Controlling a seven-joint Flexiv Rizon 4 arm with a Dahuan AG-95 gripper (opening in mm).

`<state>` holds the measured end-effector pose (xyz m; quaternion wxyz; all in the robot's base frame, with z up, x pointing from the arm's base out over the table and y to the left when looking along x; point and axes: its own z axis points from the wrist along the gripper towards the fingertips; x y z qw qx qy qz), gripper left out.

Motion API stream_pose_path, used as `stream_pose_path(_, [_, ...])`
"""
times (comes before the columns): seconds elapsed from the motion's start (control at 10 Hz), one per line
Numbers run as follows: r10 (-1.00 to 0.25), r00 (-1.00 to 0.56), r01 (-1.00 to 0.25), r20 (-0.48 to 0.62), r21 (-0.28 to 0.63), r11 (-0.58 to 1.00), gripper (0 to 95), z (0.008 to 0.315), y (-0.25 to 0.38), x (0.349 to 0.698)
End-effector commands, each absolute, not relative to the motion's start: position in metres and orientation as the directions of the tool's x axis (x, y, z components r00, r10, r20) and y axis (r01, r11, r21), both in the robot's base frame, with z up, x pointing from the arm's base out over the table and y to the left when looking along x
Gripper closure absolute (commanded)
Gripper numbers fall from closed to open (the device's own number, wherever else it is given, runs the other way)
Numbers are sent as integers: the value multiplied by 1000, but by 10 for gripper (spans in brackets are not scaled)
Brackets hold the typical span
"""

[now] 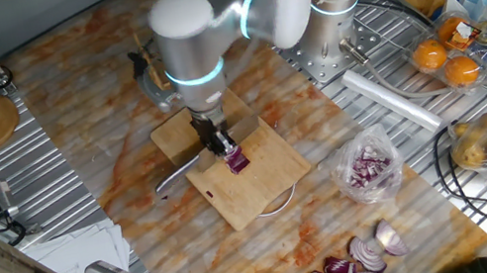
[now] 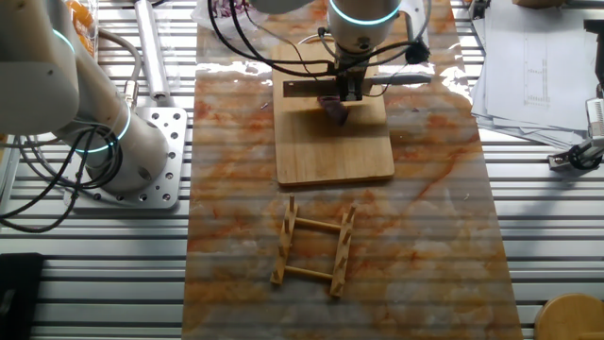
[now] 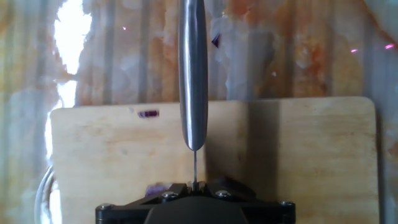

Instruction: Chop the onions

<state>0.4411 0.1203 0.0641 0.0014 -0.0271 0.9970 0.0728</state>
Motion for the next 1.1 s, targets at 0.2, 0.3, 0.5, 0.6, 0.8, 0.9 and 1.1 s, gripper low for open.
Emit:
stream_pose_path(0.2, [-81,-996,-83,-22,114,990,950,60,118,443])
stream_pose_path(0.3, [-83,-996,-85,-24,113,990,950,59,117,443])
stream_pose_path(0.5, [-86,-996,-88,-25,107,990,950,58,116,444])
stream_pose_path(0.6, [-86,-996,-88,-26,107,990,950,58,115,444])
stream_pose_path(0.8, [-87,-996,-90,-26,105,990,950,59,115,445])
stream_pose_path(0.9, [-91,-996,-93,-25,100,991,950,59,114,445])
stream_pose_path(1.1, [-100,-995,-102,-26,95,990,950,57,112,445])
